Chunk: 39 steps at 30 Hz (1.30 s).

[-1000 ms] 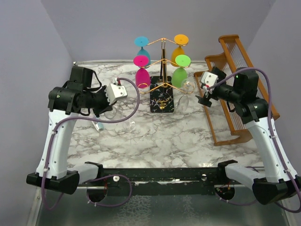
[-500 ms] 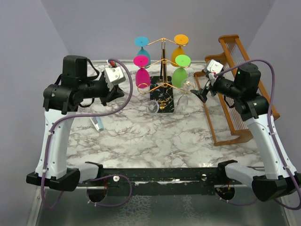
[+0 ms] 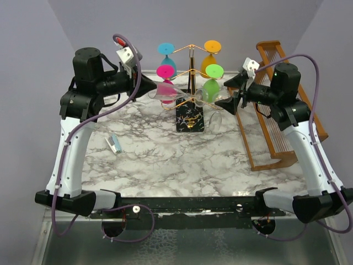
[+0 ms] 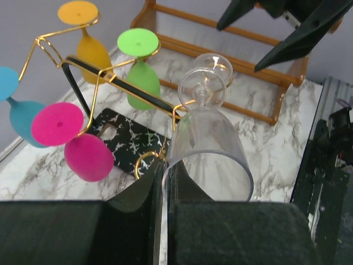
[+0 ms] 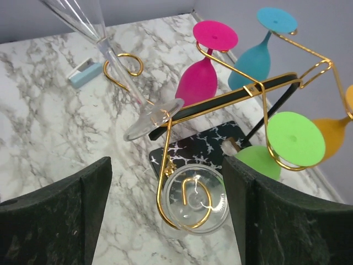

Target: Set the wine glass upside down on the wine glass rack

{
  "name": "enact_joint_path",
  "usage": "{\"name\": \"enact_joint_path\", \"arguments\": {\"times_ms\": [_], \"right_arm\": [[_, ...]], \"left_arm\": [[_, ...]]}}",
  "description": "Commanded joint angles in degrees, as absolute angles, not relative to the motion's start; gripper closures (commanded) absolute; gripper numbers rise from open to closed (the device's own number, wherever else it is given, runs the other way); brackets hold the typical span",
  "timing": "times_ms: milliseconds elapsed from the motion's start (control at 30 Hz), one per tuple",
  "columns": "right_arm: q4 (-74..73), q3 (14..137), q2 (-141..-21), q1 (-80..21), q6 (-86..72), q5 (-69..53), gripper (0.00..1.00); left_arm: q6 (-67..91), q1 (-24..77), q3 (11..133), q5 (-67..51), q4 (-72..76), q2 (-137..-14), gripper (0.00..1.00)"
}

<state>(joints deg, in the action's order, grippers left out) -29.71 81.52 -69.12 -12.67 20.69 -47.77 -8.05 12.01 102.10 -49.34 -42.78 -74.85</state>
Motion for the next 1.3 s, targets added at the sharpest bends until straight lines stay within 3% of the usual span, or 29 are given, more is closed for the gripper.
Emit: {"name": "enact_joint_path", "arguments": {"times_ms": [0,267,600,867,1267], "right_arm": [[-28.8,84.2,-71.9,-13.0,11.6,-50.8,0.23],[-22.0,82.1,-71.8,-13.3,2.3,-49.0,0.35],[-15.8,81.2,-74.2,-14.7,-2.3,-43.1,0.42],[-15.7,82.4,-76.6,-15.4,-4.3,-41.0,0.55],[-13.5,81.4,-76.6,-15.8,-7.8,-39.7,0.9]], "left_arm": [[4.2,11.9,102.3,-50.0,-29.1,-75.6,1.0],[15.1,12.2,100.5,-50.2,-18.7,-77.4,1.0],[15.5,12.4,97.1,-49.5,-16.3,-76.6,1.0],[15.6,12.5,96.8,-49.7,-16.0,-76.4,1.0],[15.4,13.0,93.2,-49.7,-14.7,-76.3,1.0]]}}
